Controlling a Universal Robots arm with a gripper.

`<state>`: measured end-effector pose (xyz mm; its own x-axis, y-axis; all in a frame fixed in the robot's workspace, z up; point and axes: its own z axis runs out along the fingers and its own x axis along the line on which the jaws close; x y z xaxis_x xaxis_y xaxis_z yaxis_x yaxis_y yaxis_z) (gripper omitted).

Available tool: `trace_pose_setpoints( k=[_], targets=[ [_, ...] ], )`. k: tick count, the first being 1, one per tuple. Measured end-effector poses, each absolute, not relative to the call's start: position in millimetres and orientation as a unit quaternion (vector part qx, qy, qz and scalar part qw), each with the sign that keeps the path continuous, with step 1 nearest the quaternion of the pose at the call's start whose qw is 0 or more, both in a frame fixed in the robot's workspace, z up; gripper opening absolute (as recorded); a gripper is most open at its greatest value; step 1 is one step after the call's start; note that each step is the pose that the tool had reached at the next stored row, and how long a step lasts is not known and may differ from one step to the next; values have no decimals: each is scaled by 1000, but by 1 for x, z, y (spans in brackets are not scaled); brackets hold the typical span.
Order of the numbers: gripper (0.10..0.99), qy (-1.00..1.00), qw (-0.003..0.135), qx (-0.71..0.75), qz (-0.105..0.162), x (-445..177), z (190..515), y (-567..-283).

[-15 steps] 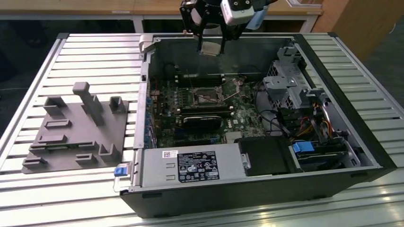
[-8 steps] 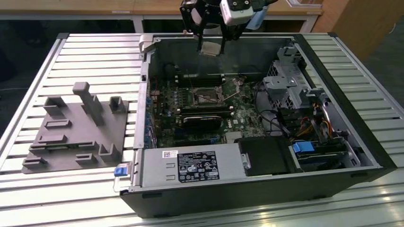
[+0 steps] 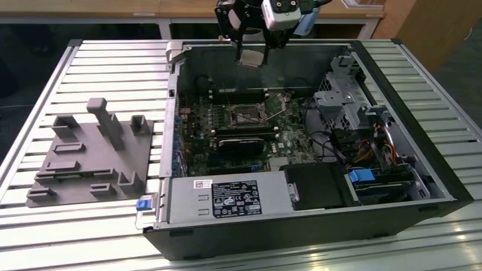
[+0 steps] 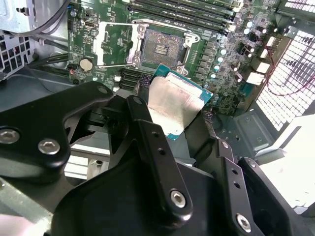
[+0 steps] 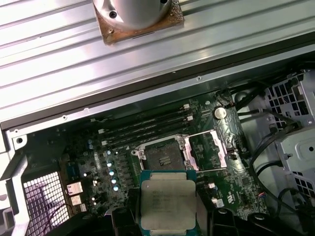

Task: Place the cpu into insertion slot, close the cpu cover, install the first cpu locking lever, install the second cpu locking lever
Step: 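Place the cpu into insertion slot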

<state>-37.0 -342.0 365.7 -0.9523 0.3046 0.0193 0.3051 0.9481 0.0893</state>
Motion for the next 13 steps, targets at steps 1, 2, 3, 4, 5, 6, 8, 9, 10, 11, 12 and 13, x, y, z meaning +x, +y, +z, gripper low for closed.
trace_pose_setpoints(
  k=[1,2,3,4,5,6,8,9,10,11,12,13],
  targets=[
    [537,-987,3,-156,-46,-37,366,-342],
    [537,-987,3,-157,-46,-37,366,-342],
    [537,-986,2,-158,-46,-37,366,-342],
    [537,-986,2,-160,-46,-37,366,-342],
    [537,-986,2,-161,-46,-37,366,-342],
    [537,-986,2,-162,-46,-37,366,-342],
    [537,-985,2,-165,-46,-37,366,-342],
    [537,-985,2,-166,-46,-37,366,-342],
    [537,-985,2,-168,-46,-37,366,-342],
    [537,-985,2,-169,-46,-37,366,-342],
    [537,-984,2,-170,-46,-37,366,-342],
    [537,-984,2,-172,-46,-37,366,-342]
  ],
)
